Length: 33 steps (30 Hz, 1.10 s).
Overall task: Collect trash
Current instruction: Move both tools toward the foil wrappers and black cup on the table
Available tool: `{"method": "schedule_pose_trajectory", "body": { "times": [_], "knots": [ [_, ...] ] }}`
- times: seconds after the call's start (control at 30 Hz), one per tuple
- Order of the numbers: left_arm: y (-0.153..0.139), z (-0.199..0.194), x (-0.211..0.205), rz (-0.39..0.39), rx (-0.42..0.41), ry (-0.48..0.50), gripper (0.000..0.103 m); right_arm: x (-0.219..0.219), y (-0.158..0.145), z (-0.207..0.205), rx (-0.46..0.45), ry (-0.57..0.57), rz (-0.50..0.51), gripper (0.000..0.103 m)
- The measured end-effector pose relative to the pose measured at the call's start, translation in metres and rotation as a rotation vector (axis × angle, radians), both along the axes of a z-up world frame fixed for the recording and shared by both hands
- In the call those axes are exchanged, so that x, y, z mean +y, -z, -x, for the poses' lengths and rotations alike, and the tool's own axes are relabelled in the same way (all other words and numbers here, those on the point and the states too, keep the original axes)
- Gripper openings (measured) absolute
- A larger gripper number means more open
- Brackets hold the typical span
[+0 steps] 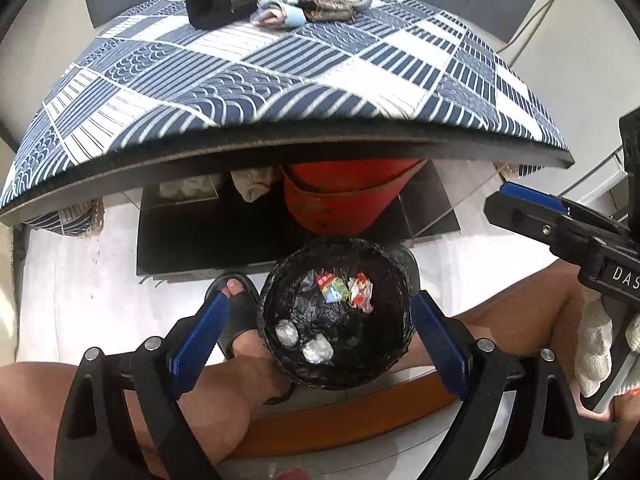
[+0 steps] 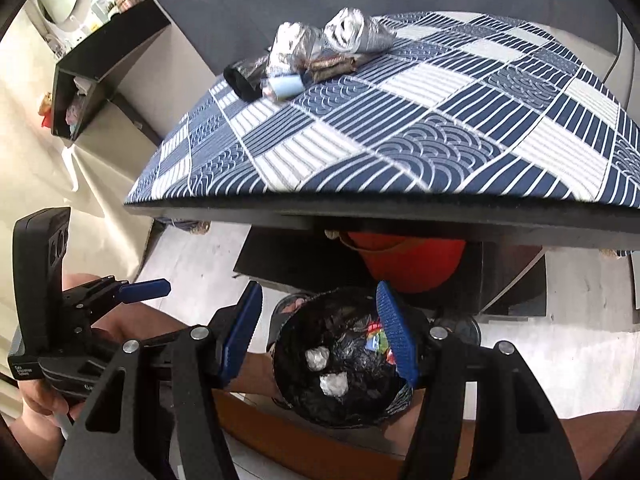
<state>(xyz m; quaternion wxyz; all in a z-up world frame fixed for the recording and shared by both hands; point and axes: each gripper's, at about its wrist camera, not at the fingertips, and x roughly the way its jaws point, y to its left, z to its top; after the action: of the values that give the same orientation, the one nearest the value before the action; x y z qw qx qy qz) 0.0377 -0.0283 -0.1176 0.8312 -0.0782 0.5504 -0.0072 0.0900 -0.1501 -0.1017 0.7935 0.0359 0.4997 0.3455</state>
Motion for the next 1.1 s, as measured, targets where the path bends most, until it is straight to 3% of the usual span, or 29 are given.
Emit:
{"method": "schedule_pose_trajectory", "body": {
  "times": [0.17, 0.23, 0.43, 0.87, 1.1],
  "knots": [
    [-0.018, -0.012, 0.006, -0.004, -0.04, -0.01, 0.09, -0.001, -0.009, -0.008, -0.024, 0.001, -0.016, 0.06],
    [-0.025, -0.017, 0.009, -0.001, -0.054, -0.011, 0.09, -0.001, -0.014, -0.013, -0.037, -0.002, -0.031, 0.069],
    [-0.049, -0.035, 0.014, -0.018, -0.096, -0.009, 0.09, 0.006, -0.034, -0.032, -0.101, -0.013, -0.068, 0.074],
    [-0.08, -0.078, 0.037, -0.012, -0.127, -0.032, 0.09, 0.021, -0.048, -0.092, -0.155, -0.013, -0.056, 0.074],
    [-0.095, -0.104, 0.041, -0.045, -0.16, -0.028, 0.09, 0.031, -0.055, -0.122, -0.18, -0.01, -0.055, 0.074]
  ]
}}
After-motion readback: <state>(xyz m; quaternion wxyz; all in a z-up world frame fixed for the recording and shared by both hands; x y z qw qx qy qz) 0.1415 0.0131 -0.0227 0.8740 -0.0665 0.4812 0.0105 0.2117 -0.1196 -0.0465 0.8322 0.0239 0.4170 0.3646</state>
